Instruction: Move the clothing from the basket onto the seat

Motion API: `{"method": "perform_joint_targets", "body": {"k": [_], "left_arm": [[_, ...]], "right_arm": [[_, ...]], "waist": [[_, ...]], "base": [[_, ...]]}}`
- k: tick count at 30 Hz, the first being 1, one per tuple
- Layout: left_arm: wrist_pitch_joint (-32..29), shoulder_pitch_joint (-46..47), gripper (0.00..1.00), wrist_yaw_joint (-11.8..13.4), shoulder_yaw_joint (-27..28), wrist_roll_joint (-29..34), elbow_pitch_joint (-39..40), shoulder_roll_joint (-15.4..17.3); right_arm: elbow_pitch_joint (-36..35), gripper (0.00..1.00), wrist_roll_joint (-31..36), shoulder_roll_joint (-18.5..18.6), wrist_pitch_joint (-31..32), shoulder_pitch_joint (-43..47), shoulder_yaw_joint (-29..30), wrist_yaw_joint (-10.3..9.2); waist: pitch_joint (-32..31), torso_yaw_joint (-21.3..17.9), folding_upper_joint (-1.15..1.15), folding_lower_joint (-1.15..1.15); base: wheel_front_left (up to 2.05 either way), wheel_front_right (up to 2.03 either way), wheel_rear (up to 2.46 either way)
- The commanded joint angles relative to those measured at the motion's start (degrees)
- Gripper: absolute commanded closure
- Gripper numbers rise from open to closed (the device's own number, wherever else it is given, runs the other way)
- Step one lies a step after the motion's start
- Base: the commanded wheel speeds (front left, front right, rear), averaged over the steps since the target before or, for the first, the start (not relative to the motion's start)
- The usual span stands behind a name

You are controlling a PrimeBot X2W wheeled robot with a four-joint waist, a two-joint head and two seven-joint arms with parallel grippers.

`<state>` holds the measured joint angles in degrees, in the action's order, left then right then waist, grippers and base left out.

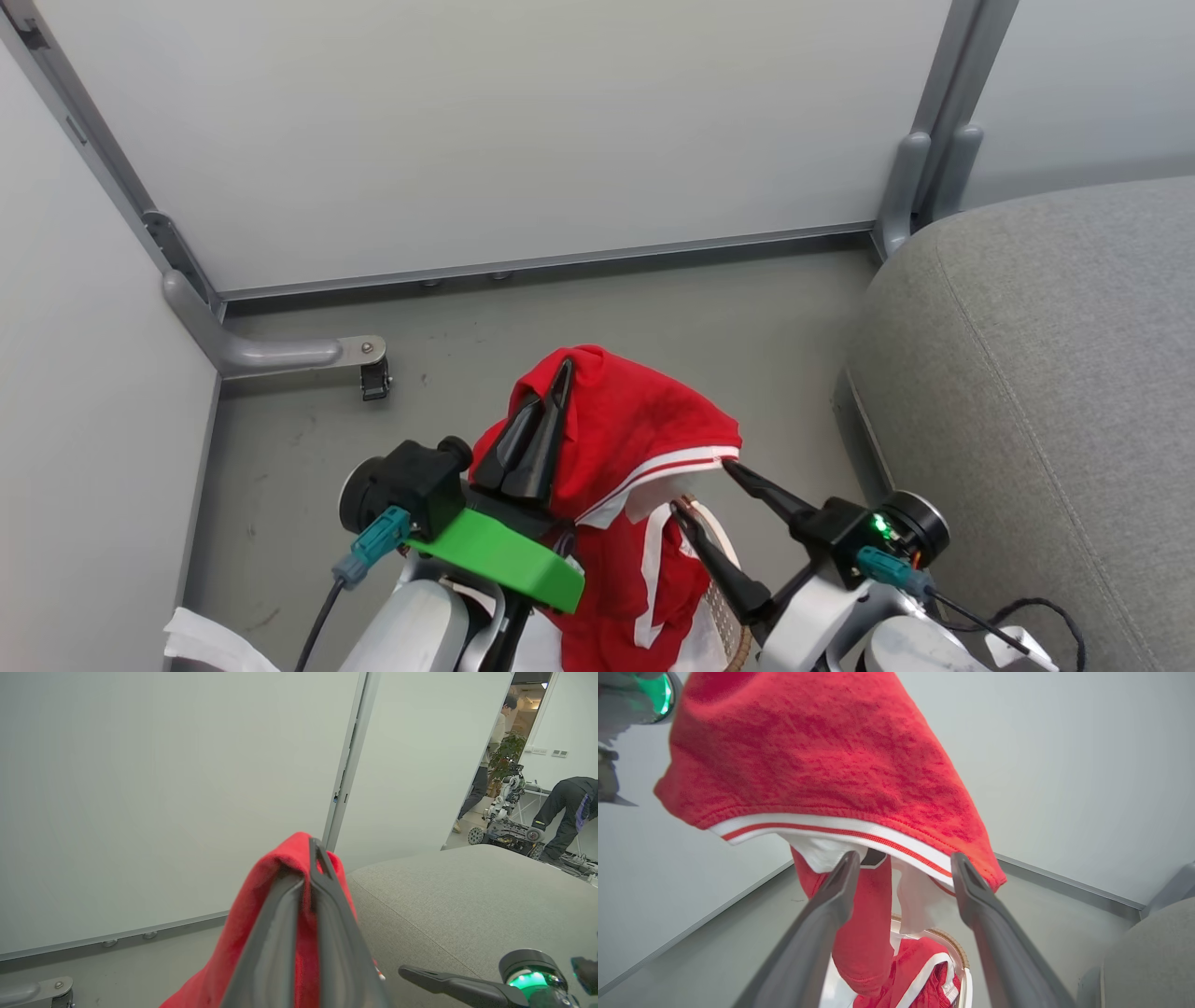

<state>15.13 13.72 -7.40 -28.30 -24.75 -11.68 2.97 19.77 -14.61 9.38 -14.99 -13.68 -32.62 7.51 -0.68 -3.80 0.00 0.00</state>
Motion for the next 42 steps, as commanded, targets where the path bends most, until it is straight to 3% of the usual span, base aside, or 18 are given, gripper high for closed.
{"method": "perform_joint_targets", "body": {"k": [1,11,27,36,42], "left_arm": [[0.03,0.88,1.0,-0.17,-0.24,-0.4,-0.09,-0.04],[0.03,1.27,1.0,-0.17,-1.41,-1.01,0.3,-0.09],[0.03,1.82,1.0,-0.17,-3.39,-1.77,-0.07,-0.1],[0.03,2.7,1.0,-0.17,-8.78,-3.7,0.8,-0.06],[0.03,2.45,1.0,-0.17,-11.54,-5.57,0.17,-0.06]], "right_arm": [[0.42,0.0,0.32,0.68,-0.28,-1.19,-1.63,-0.04],[0.63,0.0,1.05,0.01,-0.28,-5.18,-4.64,-0.04],[2.19,0.0,0.8,2.18,-0.28,-10.45,-10.4,-0.04],[2.53,0.0,1.35,-0.46,-0.28,-11.01,-9.93,-0.04],[0.9,0.0,2.36,-1.63,-0.28,-9.19,-6.61,-0.04]], "waist": [[0.08,0.3,0.0,0.0],[0.31,1.18,0.0,0.0],[0.8,1.02,0.0,0.0],[0.97,2.26,0.0,0.0],[0.94,3.04,0.0,0.0]], "base": [[0.0,0.0,0.0],[0.0,0.0,0.0],[0.0,0.0,0.0],[0.0,0.0,0.0],[0.0,0.0,0.0]]}}
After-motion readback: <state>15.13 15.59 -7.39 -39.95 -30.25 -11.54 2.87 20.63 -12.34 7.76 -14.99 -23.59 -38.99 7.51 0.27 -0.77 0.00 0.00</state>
